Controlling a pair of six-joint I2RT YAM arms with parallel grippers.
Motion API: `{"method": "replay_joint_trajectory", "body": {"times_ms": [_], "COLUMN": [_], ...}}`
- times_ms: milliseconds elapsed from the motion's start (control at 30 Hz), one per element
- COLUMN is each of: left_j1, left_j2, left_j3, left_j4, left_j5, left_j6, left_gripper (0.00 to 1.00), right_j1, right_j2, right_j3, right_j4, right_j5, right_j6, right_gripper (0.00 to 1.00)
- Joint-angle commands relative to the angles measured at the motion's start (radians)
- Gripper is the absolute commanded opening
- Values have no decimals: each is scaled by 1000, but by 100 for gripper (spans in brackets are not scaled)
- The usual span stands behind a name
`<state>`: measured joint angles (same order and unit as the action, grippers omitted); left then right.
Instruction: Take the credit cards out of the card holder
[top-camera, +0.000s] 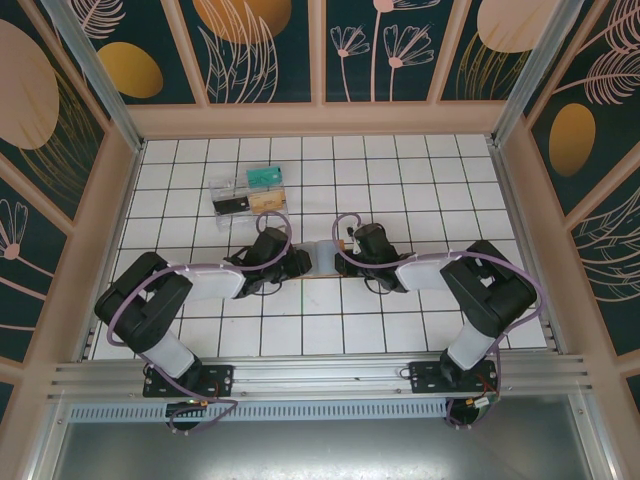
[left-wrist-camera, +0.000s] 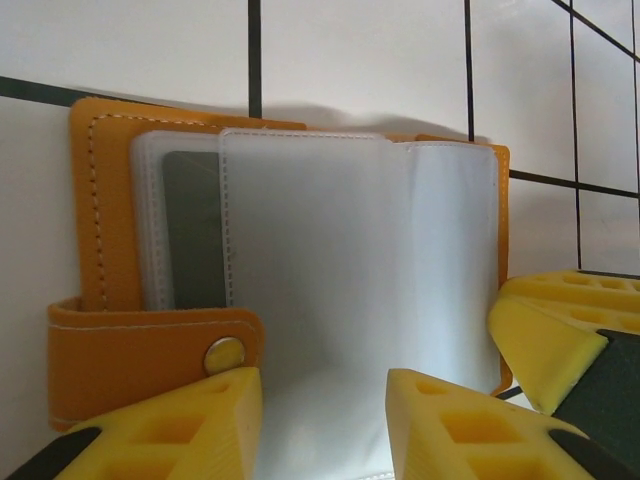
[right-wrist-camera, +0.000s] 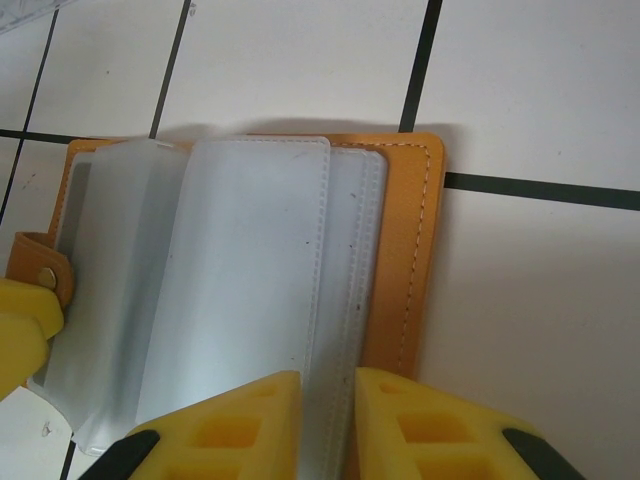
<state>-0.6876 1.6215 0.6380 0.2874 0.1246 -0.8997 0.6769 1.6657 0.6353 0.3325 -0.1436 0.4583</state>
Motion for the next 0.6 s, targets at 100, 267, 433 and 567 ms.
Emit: {"method": "replay_joint_trajectory", "body": {"times_ms": [100, 267, 433, 567], "left_j1": [-10, -11, -12, -12], "left_j2": [-58, -115, -110, -87], "left_j3": [9, -15, -37, -31], "left_j4": [-37, -81, -83, -95], "left_j5": [-11, -37, -33, -42], "left_j6": [15, 19, 10, 11], "left_gripper": [40, 41, 41, 41], "right_j1": [11, 11, 12, 11], "right_j2": [21, 19, 14, 15], "right_j3": [21, 21, 18, 18], "right_j4": [-21, -21, -21, -21], "right_j5": [-28, -31, -30, -30], "right_j6": [14, 15, 16, 16], "right_gripper": [22, 22, 22, 22]}}
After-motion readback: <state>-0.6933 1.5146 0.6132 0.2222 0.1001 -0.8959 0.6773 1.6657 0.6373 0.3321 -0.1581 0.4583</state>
